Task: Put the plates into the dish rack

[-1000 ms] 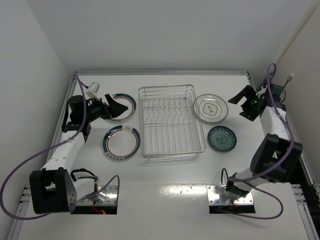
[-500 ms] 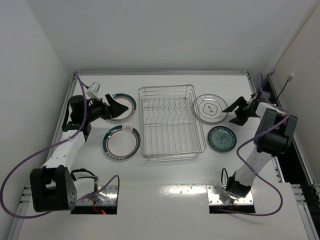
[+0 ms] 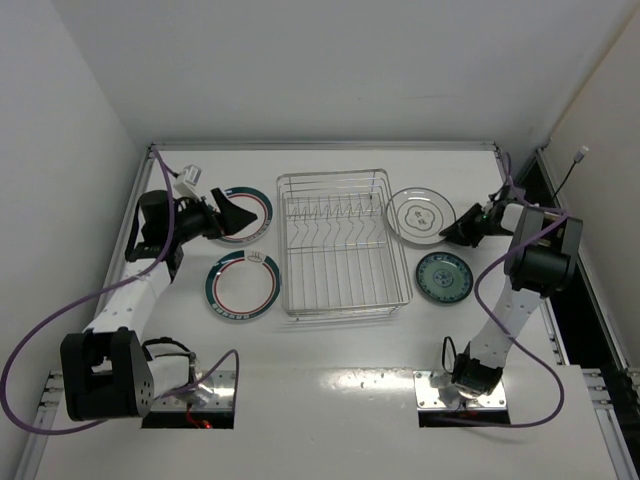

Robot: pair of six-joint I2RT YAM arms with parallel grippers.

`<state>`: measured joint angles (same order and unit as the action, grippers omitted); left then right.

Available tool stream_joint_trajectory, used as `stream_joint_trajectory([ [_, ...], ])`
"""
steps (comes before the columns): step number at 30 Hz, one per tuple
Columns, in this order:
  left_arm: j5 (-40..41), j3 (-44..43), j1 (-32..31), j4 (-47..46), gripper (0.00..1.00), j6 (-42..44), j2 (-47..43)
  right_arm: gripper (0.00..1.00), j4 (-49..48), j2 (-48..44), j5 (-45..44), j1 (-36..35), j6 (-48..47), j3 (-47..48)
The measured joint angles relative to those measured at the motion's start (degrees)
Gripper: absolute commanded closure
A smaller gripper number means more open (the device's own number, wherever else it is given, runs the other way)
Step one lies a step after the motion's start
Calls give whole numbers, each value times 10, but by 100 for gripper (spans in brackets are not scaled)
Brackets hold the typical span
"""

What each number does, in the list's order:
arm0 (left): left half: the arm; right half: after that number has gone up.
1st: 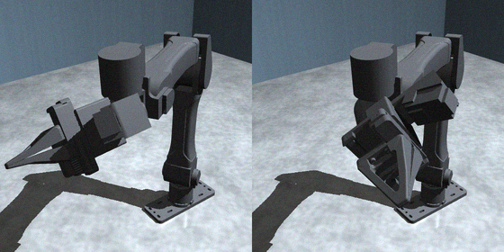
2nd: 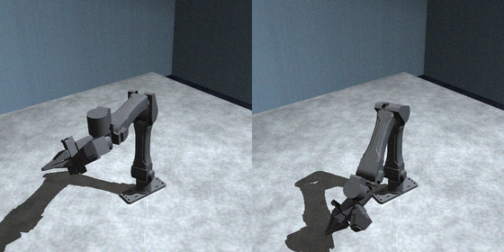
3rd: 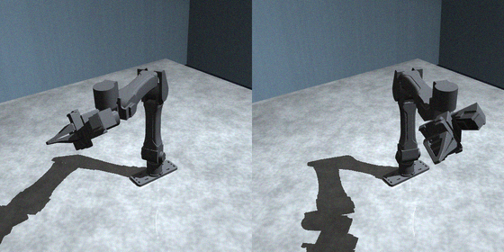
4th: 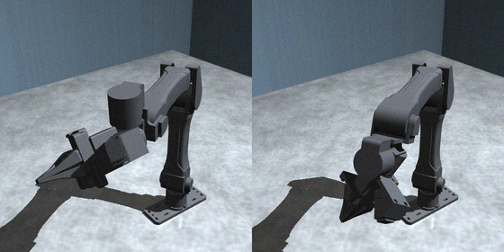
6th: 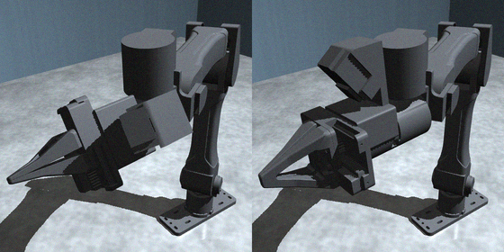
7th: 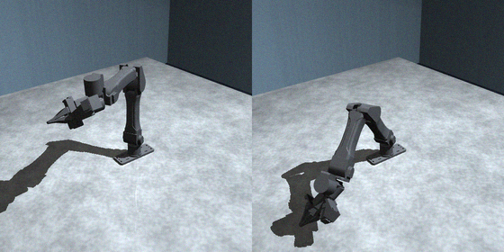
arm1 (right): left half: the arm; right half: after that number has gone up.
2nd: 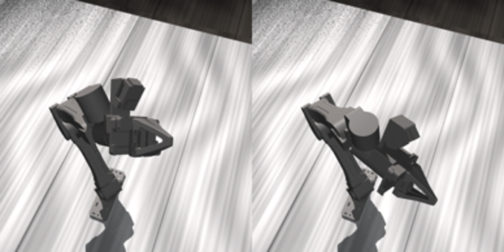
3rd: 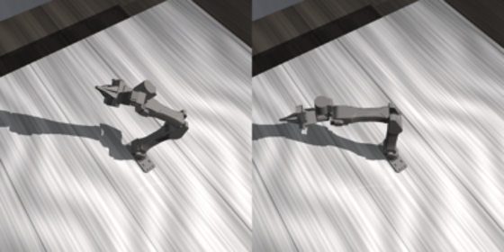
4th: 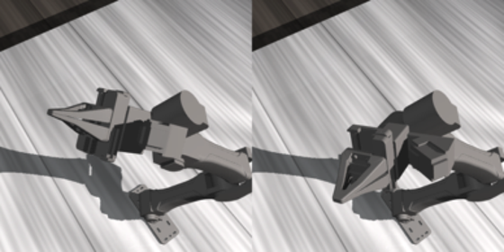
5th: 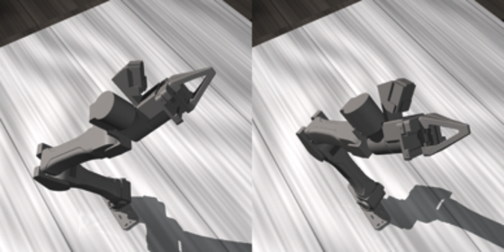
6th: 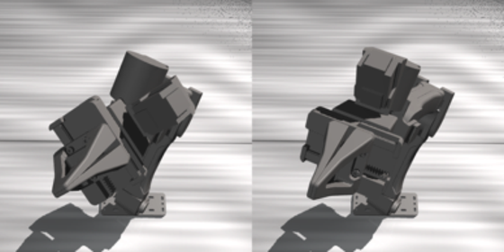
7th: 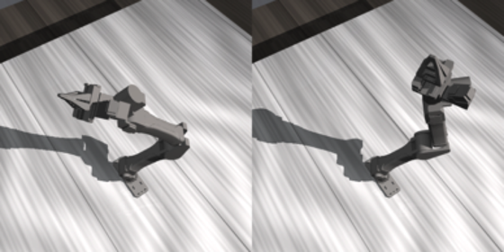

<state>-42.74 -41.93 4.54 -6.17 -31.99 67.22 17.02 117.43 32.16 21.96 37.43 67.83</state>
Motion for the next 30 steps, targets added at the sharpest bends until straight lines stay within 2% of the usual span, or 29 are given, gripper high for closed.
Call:
stream_joint_trajectory([
  [1, 0, 0, 0, 1, 5, 0, 3, 96, -1, 0, -2, 0, 0, -1],
  [2, 0, 0, 0, 1, 5, 0, 5, 100, -3, -2, -1, 0, 4, -2],
  [6, 1, 0, 0, 1, 5, 0, 6, 100, -1, -54, -6, -2, 6, -2],
  [11, 1, 0, 0, 1, 5, 0, 9, 100, 31, -177, -106, -13, -2, 14],
  [17, 2, 0, 0, 1, 5, 0, 13, 100, 67, -290, -223, -46, -32, 96],
  [22, 2, 0, 0, 1, 5, 0, 20, 100, 104, -337, -355, -149, -77, 138],
  [27, 3, 0, 0, 0, 5, -3, 26, 100, 149, -338, -468, -283, -105, 156],
  [30, 3, 0, 0, -4, 5, -4, 31, 100, 173, -337, -517, -336, -108, 155],
])
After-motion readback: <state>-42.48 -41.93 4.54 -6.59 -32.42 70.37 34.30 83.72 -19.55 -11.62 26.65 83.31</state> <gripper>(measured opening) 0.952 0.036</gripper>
